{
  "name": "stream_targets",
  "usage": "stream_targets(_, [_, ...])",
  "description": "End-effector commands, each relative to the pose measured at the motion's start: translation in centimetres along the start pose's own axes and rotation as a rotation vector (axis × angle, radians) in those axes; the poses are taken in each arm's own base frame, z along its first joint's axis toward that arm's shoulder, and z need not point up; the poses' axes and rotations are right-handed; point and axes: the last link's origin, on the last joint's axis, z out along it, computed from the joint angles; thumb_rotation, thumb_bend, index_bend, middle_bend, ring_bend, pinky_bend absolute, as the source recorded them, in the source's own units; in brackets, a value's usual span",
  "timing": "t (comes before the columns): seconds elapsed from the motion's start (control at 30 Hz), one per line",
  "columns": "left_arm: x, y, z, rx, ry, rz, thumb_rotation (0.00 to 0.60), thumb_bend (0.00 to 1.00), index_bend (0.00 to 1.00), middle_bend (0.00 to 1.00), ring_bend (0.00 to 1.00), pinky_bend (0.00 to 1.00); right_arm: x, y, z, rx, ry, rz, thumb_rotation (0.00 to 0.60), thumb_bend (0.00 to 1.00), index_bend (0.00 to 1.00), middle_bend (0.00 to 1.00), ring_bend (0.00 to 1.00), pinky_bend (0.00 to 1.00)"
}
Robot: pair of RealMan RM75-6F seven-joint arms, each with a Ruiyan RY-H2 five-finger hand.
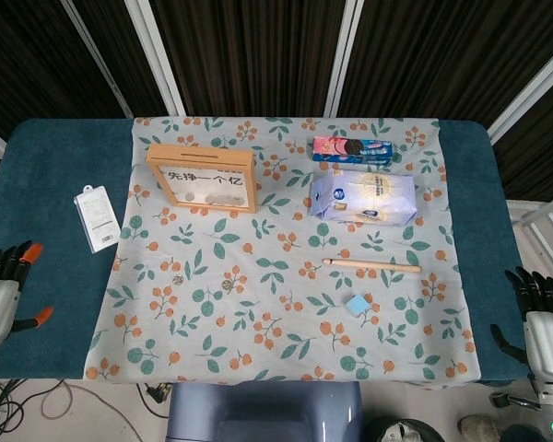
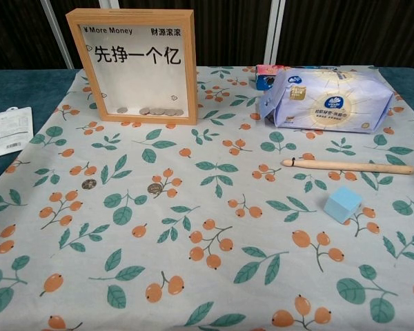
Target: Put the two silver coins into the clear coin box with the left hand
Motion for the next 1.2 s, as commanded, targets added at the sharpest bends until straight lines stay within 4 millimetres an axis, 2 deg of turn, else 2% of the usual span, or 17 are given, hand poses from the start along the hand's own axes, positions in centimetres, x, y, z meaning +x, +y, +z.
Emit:
stream_targets(0.03, [1.2,2.2,2.1,-0.113,-0.041,0.016,0.6,0.16,0.03,0.0,0.0,0.0,0.0,0.0,-0.1,-0.002,-0.002,0.002,0.6,0.37,0.12,0.08,0.03,0.0])
stream_targets(0.2, [2.3,5.4,6.0,-0.202,-0.155,0.054,0.6,0.16,0.06,0.0,0.0,0.0,-0.1,-0.1,0.0,-0.005,-0.006,0.002,0.6,0.37,0.12,0.08,0.02,0.0])
stream_targets(0.33, [2.3,7.5,8.1,-0.238,-0.217,0.08,0.6,0.16,0.06,0.0,0.0,0.0,-0.1,0.0,0.0,-0.01,-0.005,0.001,0.6,0.37,0.12,0.08,0.02,0.0])
stream_targets(0.57, [-0.6,10.8,11.7,-0.27,-0.312,0.106,0.6,0.16,0.11,0.0,0.0,0.0,-0.1,0.0,0.0,-0.02,-0.007,0.002,0.6,0.37,0.12,0.08,0.03,0.0])
stream_targets(0.77, [-3.7,12.8,13.2,-0.273,-0.344,0.095,0.6,0.16,0.15,0.0,0.0,0.0,0.0,0.1,0.1,-0.031,-0.005,0.008,0.6,0.37,0.12,0.08,0.03,0.0])
stream_targets(1.2, [-8.0,14.2,15.5,-0.224,-0.346,0.169,0.6,0.16,0.19,0.0,0.0,0.0,0.1,0.3,0.1,-0.049,-0.002,0.015,0.6,0.37,0.12,0.08,0.03,0.0])
